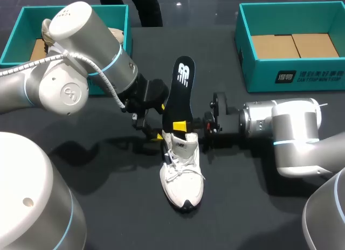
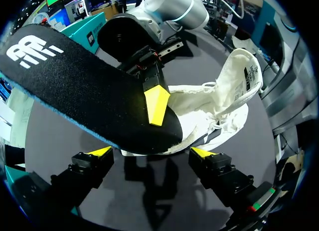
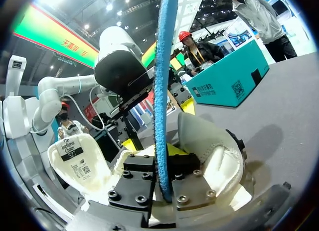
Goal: Take the shoe out of the shoebox, open the shoe tongue, remove and reinsert the insole, then place the shoe into the shoebox
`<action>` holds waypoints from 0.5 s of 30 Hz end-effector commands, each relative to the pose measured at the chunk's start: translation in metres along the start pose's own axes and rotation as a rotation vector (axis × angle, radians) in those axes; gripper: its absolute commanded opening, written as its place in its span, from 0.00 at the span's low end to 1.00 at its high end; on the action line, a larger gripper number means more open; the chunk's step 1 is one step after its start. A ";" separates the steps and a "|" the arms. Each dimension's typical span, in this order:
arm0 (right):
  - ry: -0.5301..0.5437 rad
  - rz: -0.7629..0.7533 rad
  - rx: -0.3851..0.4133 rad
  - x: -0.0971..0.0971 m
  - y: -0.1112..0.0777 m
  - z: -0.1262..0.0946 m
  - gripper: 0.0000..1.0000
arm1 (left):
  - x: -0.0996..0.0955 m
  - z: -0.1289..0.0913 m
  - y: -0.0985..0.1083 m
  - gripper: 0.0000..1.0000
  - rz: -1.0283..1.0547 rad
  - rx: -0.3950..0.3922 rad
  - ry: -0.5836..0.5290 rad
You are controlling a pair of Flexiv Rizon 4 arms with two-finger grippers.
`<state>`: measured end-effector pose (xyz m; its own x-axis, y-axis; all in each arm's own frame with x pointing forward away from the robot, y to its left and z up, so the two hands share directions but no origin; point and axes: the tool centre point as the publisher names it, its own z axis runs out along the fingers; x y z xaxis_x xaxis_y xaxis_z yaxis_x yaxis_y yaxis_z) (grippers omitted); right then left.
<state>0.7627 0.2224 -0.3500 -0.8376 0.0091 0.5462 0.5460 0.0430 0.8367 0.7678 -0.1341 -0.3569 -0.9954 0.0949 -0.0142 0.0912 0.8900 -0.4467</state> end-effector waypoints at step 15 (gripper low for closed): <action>-0.036 -0.072 0.043 0.010 0.010 0.002 0.30 | 0.000 0.001 0.000 1.00 0.000 -0.001 -0.001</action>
<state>0.7595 0.2246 -0.3394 -0.8747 0.0336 0.4834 0.4845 0.0795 0.8712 0.7678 -0.1341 -0.3569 -0.9954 0.0949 -0.0142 0.0912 0.8900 -0.4467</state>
